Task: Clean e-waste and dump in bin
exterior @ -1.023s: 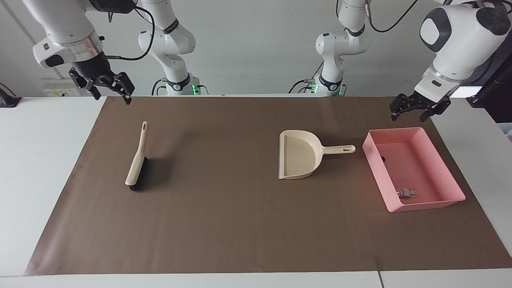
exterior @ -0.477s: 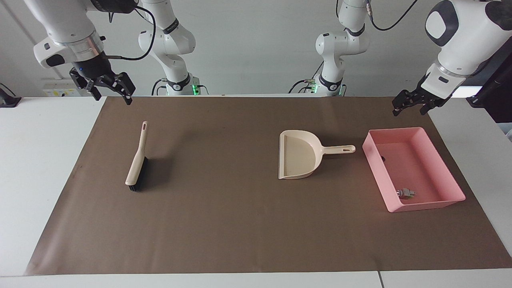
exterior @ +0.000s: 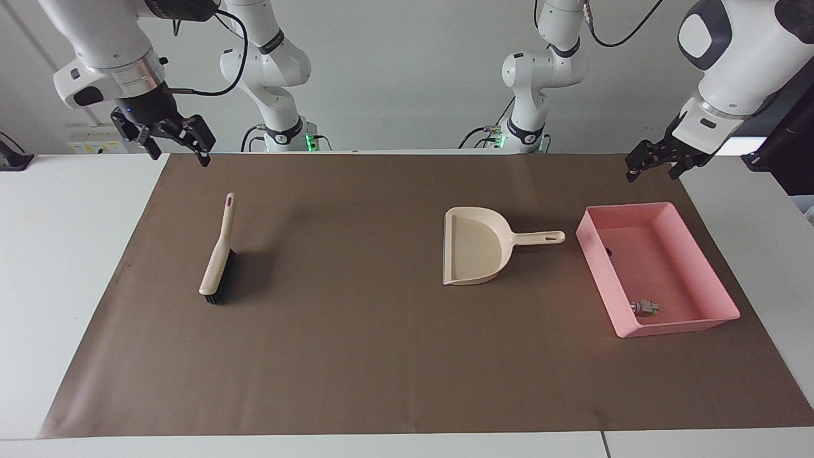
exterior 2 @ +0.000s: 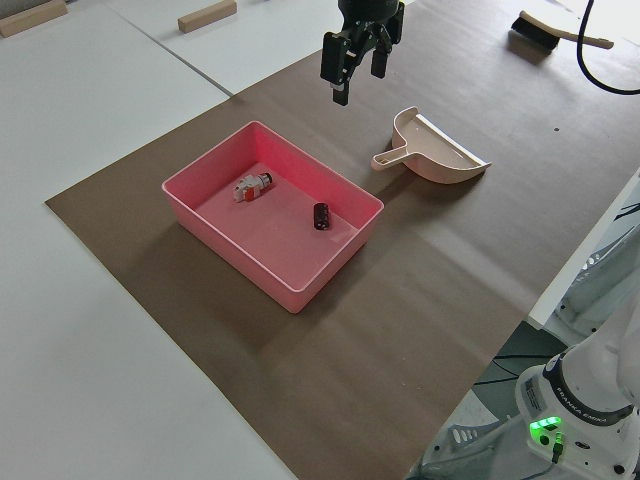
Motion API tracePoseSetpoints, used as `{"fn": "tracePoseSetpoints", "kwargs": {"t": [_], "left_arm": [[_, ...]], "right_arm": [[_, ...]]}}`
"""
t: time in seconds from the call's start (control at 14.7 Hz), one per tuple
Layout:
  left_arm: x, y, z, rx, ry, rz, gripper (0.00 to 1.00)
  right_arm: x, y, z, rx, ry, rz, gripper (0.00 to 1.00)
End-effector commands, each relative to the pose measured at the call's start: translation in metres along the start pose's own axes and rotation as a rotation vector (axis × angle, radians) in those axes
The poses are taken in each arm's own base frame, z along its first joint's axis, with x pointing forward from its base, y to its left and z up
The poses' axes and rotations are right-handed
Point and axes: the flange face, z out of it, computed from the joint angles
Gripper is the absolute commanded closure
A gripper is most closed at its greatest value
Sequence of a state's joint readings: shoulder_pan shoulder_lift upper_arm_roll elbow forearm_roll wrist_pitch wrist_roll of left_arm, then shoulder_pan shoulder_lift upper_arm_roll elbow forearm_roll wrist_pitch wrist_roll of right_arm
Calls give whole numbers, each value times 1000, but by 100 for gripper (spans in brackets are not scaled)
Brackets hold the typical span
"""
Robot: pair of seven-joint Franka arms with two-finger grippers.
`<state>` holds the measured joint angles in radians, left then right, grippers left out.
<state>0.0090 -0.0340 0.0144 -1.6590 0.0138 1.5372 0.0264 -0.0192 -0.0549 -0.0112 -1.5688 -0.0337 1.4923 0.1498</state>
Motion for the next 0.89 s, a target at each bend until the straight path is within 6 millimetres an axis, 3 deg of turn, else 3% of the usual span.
{"fn": "tracePoseSetpoints", "kwargs": {"t": [0.0, 0.14, 0.2, 0.41, 0.82], "left_arm": [[-11, 0, -3, -8, 14, -44, 2], [-11, 0, -3, -8, 14, -43, 2], [-11, 1, -4, -8, 16, -41, 2], [-11, 3, -4, -7, 14, -38, 2], [-12, 2, -4, -8, 6, -37, 2]], "right_arm": [[-1, 0, -2, 17, -2, -22, 0], [-5, -19, -5, 16, 2, -57, 0], [-1, 0, -4, 22, 1, -24, 0], [0, 9, -3, 22, -2, -8, 0], [-3, -6, -4, 16, -2, -33, 0]]}}
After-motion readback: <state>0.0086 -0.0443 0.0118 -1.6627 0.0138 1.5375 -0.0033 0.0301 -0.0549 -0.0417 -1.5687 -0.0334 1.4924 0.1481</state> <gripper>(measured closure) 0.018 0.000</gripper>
